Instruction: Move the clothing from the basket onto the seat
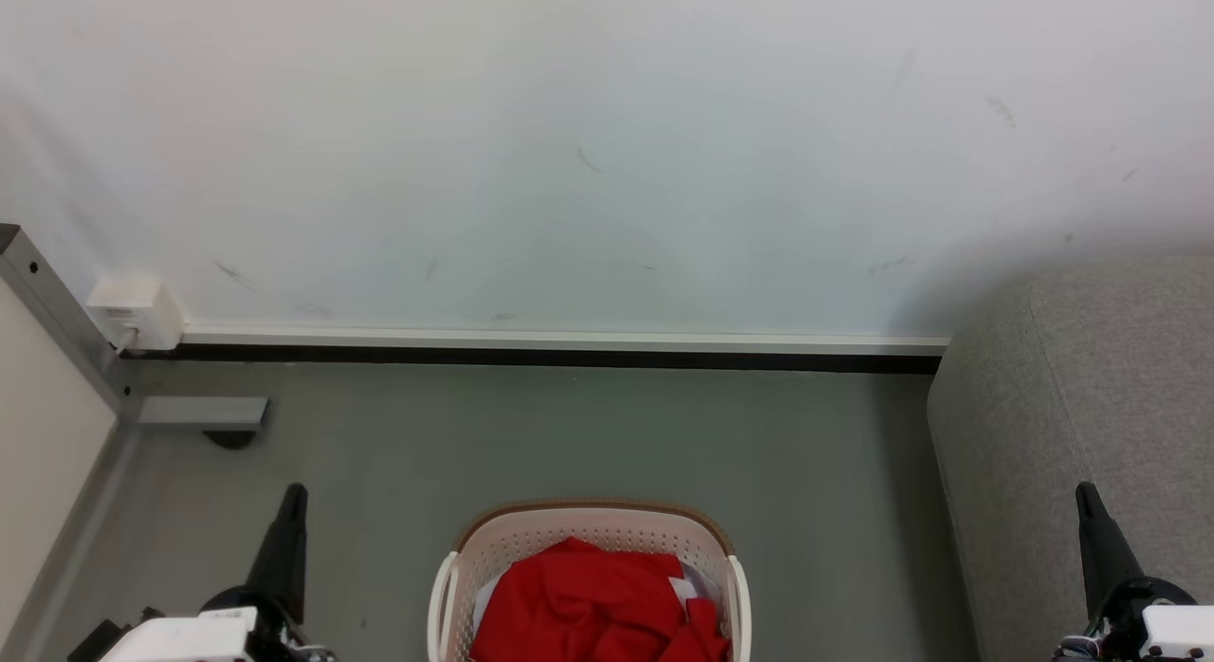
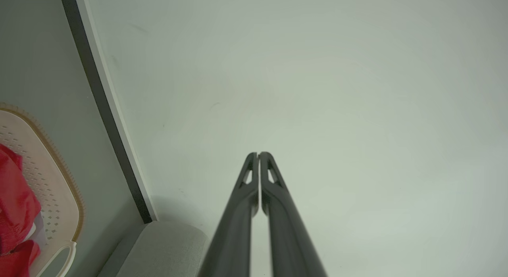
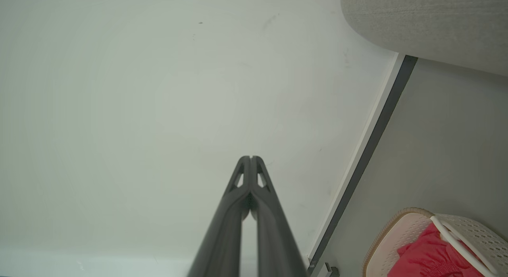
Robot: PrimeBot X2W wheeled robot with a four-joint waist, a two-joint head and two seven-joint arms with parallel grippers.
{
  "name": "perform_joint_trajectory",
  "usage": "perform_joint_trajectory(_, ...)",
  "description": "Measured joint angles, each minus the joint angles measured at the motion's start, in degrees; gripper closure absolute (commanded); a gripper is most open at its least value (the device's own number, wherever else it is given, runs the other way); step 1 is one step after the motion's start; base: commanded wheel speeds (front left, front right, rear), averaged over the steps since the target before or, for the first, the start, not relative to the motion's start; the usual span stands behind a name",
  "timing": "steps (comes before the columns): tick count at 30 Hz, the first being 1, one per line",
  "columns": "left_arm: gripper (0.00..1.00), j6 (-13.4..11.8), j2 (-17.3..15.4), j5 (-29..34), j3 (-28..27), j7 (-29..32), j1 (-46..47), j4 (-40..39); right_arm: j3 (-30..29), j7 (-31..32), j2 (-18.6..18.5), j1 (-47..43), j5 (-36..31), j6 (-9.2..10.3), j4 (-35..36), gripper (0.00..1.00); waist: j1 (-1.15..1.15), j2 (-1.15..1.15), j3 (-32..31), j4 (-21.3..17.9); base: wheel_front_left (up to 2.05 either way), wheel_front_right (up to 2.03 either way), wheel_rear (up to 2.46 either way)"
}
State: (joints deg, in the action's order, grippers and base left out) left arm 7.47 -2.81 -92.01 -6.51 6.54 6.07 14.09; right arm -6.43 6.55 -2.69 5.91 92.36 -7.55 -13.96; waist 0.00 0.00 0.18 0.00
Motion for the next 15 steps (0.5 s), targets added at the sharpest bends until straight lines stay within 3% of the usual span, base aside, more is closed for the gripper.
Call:
perform_joint_trajectory(12, 1.0, 0.0, 0.0, 0.0, 0.0, 0.0, 0.0, 0.0, 0.0, 0.0, 0.0, 0.0, 0.0, 0.0, 0.0, 1.0, 0.0, 0.0, 0.0, 0.0, 0.0, 0.0, 0.0)
perform_joint_trajectory(13, 0.0, 0.0, 0.1, 0.0, 0.0, 0.0, -0.1, 0.2, 0.0, 0.0, 0.1, -0.2, 0.0, 0.0, -0.2, 0.0, 0.0, 0.0, 0.0, 0.0, 0.0, 0.0, 0.0)
perform_joint_trajectory(15, 0.0, 0.0, 0.3, 0.0, 0.1, -0.1, -0.9, 1.2, 0.1, -0.1, 0.5, -1.0, 0.0, 0.0, -1.1, 0.0, 0.0, 0.0, 0.0, 0.0, 0.0, 0.0, 0.0)
